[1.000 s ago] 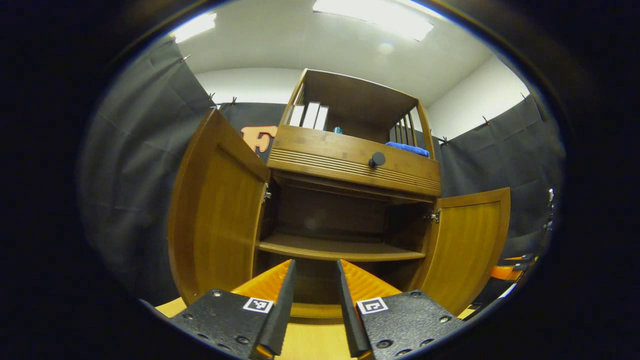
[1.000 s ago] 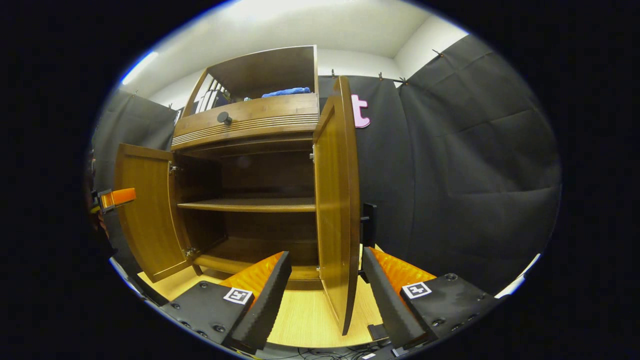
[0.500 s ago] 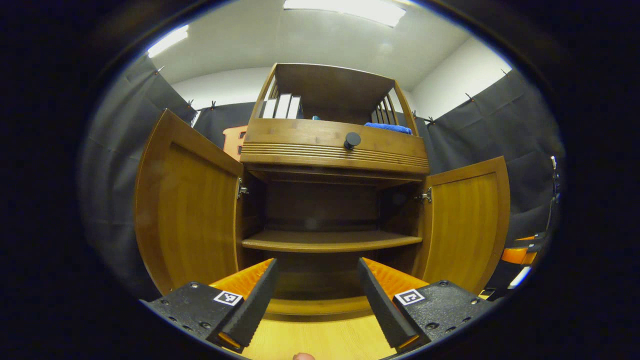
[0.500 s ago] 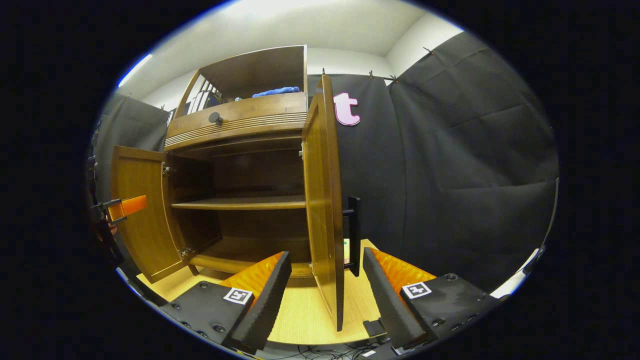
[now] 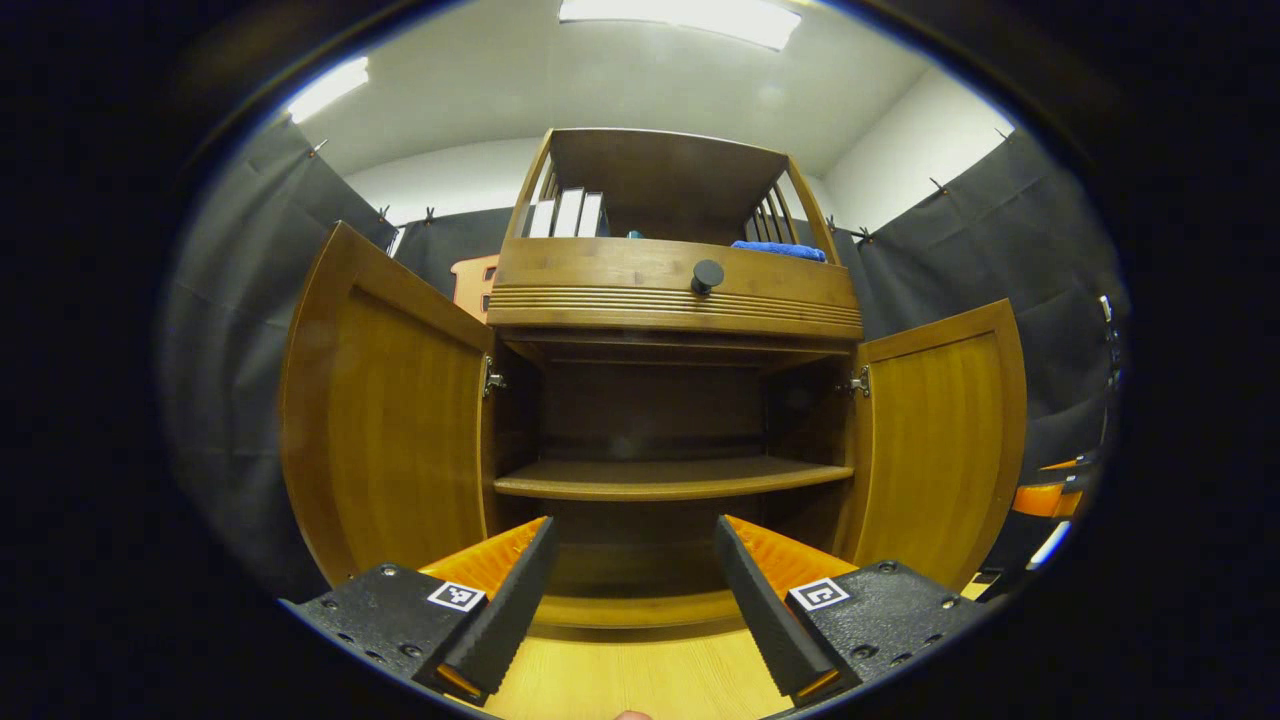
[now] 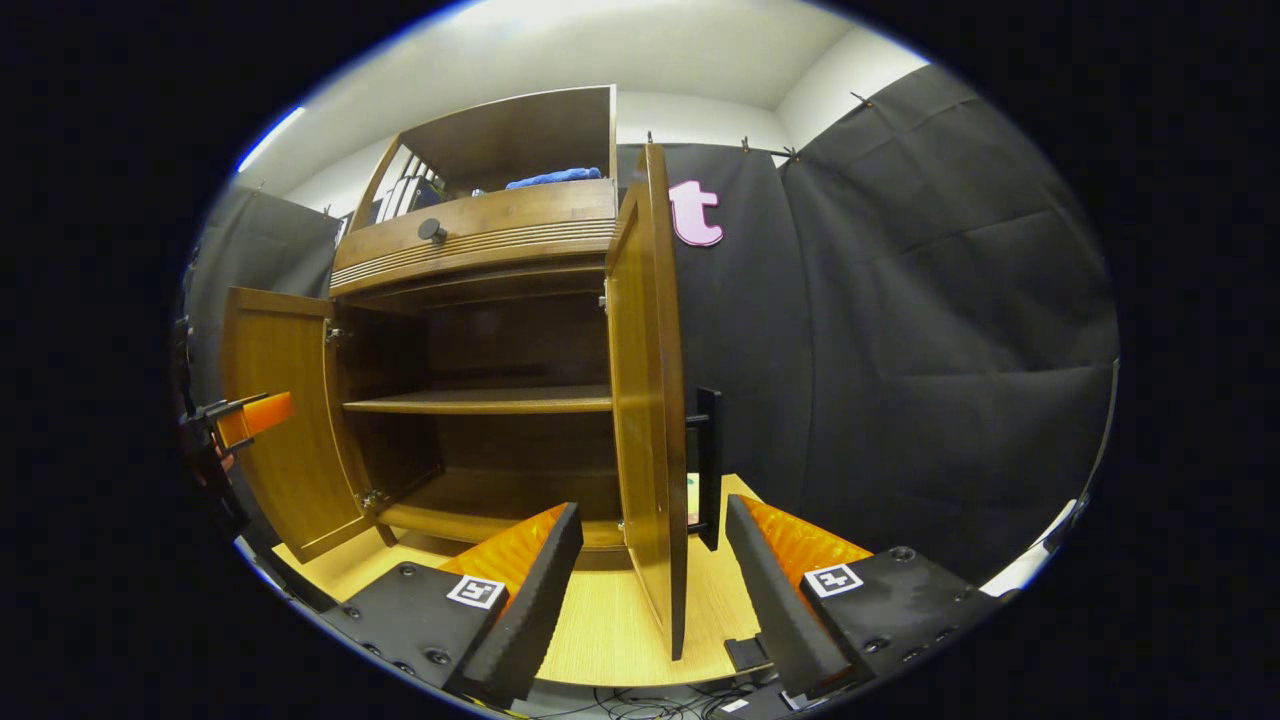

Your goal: Open the right door of the double-door shoe cabinet with the right hand, and open the left door with the left hand.

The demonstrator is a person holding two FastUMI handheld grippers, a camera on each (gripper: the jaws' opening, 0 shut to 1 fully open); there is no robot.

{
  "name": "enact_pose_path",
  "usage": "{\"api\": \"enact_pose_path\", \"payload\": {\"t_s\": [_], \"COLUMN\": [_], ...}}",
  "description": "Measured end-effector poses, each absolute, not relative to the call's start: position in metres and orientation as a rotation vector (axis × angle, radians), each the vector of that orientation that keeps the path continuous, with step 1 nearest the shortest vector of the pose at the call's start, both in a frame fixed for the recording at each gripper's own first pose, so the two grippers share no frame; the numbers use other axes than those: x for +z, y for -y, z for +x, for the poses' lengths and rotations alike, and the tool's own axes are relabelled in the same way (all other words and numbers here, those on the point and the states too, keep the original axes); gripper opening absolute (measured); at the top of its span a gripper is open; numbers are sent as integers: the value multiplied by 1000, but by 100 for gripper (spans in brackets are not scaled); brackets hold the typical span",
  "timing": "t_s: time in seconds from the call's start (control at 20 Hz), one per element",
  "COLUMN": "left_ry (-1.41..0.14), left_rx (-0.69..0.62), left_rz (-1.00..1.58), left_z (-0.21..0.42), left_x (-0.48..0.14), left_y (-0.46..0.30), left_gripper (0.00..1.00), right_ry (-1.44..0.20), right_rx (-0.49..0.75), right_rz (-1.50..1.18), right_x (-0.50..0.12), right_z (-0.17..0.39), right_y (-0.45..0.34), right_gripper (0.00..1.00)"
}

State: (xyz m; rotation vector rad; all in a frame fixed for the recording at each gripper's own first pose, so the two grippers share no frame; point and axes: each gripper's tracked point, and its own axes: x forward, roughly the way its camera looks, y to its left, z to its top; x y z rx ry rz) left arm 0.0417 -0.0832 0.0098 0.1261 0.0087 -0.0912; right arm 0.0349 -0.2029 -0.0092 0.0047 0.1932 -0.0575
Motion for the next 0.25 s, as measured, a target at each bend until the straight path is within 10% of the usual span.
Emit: {"api": "enact_pose_path", "payload": {"t_s": [0.25], "left_ry": [-9], "left_rx": [-91], "left_rz": [132], "left_z": [42], "left_x": [10], "left_y": [82], "left_gripper": [94], "right_ry": [-197], "right_rx": [-47], "right_rz": [-8], "right_x": [-9], "right_z": [37], "right_y": [198], "right_gripper": [83]}}
